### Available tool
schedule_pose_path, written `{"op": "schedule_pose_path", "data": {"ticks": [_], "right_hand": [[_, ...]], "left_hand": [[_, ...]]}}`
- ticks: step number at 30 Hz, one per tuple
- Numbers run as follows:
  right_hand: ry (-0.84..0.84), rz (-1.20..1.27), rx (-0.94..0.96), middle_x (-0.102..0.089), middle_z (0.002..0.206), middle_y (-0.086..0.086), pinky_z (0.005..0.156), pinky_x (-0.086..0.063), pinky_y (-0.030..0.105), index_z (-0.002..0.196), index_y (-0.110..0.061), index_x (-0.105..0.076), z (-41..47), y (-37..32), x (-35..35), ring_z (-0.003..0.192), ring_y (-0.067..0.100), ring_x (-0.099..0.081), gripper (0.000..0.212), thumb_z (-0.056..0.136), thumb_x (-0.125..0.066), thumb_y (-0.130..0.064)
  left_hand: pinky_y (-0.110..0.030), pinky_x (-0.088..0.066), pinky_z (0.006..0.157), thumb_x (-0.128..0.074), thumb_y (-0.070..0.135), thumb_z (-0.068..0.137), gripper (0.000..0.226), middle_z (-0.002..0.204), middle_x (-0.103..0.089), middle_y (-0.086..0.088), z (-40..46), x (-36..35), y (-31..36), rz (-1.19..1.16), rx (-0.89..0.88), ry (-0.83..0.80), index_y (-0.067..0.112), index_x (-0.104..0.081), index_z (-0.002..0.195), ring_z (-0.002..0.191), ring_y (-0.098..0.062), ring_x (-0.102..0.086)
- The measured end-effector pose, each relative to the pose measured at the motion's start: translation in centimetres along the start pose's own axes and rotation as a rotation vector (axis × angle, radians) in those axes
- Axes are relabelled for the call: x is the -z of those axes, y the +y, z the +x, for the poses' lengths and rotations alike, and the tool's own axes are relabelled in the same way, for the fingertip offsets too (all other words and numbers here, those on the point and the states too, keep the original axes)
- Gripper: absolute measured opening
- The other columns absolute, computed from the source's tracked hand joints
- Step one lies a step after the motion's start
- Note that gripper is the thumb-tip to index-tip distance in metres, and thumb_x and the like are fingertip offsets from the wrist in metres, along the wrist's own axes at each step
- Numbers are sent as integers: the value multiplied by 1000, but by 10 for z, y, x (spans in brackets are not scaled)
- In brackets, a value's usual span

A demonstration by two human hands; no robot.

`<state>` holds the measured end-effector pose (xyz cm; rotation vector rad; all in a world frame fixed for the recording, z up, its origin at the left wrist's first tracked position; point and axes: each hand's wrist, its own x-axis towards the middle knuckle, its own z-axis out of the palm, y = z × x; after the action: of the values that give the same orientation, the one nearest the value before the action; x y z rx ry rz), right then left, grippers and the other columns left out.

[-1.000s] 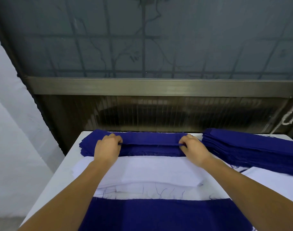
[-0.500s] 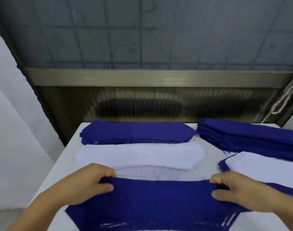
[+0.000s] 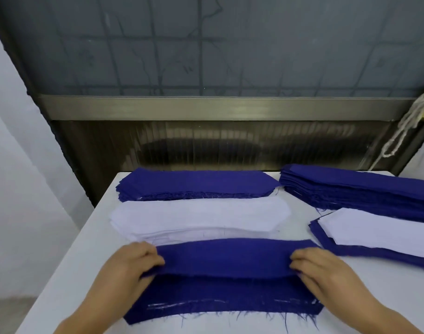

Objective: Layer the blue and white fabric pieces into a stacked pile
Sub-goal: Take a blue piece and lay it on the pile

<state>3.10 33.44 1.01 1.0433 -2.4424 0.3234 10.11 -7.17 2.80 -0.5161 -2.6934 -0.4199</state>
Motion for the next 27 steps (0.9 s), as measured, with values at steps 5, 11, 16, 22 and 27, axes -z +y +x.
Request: {"op": "schedule_pose_path", "data": {"ticks": [5,11,16,22,27], "right_hand": [[9,15,30,-72,96,-5,80,-46,22,88,-17,-79,-16,-3,-11,85,13,-69,60,105,-24,-35],[21,50,67,-72,92,-4,74,-52,23,86,-16,-80,-19,-4,-14,82,11,-66,57,105,-28,-32],[-162,139,-28,-68,94,-14,71,-52,16,89,-25,-78,-18,-9,-1,82,1,-63,39,94,-47,-48],[-215,190,-99,-53,92,-25,74,-37,4,95,-32,-63,23,-28,-15,81,-9,-47,19,96,-46,-41],[-385,190,-244,-43,81,-24,65,-31,6,89,-34,-51,25,-19,-30,74,-8,-43,9,96,-50,-38]], "left_hand": [[-15,-42,73,-63,25,73,18,85,-65,13,-22,-25,0,52,-33,-62,25,-78,82,76,0,-56],[-13,-41,71,-47,26,76,30,81,-65,15,-21,-20,2,19,-41,-85,28,-77,80,70,0,-57],[-12,-43,76,-51,54,81,27,89,-58,29,-22,-15,-2,-112,125,-203,39,-72,91,86,7,-53],[-8,-38,71,-46,61,88,23,88,-51,26,24,-39,26,-126,132,-213,42,-58,88,87,7,-48],[-10,-39,73,-55,50,90,18,90,-46,22,32,-56,28,-138,156,-266,40,-44,81,86,5,-44]]}}
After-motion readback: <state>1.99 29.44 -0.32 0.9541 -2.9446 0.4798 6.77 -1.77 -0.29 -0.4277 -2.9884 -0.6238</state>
